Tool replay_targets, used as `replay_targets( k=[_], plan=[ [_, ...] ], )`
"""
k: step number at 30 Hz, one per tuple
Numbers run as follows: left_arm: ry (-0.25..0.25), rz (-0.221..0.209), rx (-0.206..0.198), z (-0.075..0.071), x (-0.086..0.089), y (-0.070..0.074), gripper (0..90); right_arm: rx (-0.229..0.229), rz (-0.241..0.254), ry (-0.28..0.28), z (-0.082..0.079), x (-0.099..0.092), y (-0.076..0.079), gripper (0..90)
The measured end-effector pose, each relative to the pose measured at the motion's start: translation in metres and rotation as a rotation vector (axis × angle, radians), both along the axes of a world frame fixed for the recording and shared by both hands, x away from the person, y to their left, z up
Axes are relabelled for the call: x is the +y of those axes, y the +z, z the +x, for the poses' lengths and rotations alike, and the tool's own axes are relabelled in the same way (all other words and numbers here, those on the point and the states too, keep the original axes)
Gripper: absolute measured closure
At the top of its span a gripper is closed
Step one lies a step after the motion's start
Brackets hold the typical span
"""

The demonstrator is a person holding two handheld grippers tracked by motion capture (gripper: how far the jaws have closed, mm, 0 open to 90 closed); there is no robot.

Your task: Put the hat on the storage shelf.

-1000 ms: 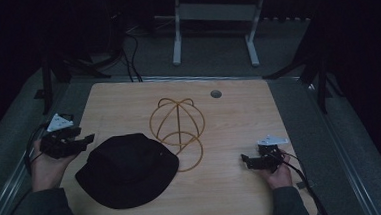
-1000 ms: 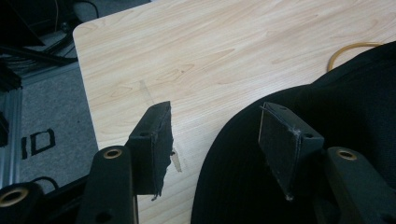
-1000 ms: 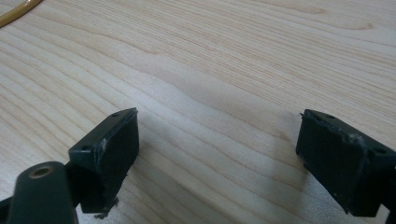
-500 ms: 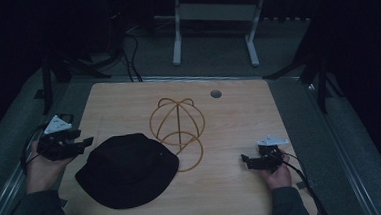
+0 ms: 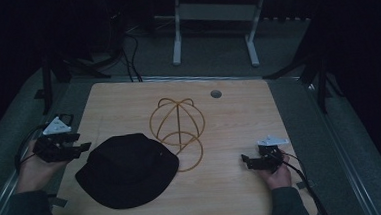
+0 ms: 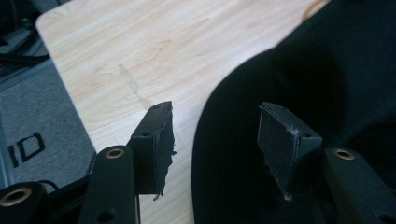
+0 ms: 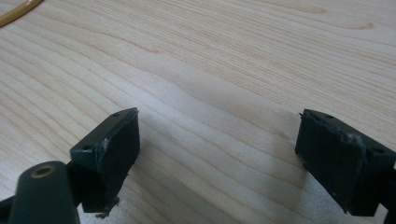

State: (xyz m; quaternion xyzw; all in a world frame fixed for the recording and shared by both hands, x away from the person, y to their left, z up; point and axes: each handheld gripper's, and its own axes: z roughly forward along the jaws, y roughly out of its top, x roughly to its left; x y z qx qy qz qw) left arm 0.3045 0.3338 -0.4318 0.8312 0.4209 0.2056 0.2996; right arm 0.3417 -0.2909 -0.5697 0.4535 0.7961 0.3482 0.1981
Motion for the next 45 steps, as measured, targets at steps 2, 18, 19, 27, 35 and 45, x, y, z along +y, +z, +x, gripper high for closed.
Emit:
replay_targets(
  k=[2, 18, 19, 27, 35, 45],
  plan=[
    [-0.023, 0.003, 0.009, -0.001, 0.000, 0.000, 45.7, 0.000, 0.000, 0.000, 0.000, 0.000, 0.000, 13.7],
    [-0.115, -0.003, 0.036, -0.010, 0.006, 0.006, 47.1, 0.001, 0.000, -0.001, 0.000, 0.000, 0.000, 13.8],
    [-0.117, -0.003, 0.035, -0.010, 0.006, 0.007, 47.1, 0.002, 0.000, -0.001, 0.000, 0.000, 0.000, 13.8],
    [-0.179, 0.023, 0.050, -0.014, 0.005, 0.012, 47.1, 0.002, 0.000, -0.001, 0.000, 0.000, 0.000, 13.8],
    [-0.197, 0.007, 0.077, -0.013, 0.006, 0.005, 49.8, 0.001, 0.000, 0.000, 0.000, 0.000, 0.000, 13.8],
    [-0.263, 0.024, 0.133, -0.012, -0.002, -0.004, 54.2, 0.002, 0.000, -0.001, 0.000, 0.000, 0.000, 13.8]
  ],
)
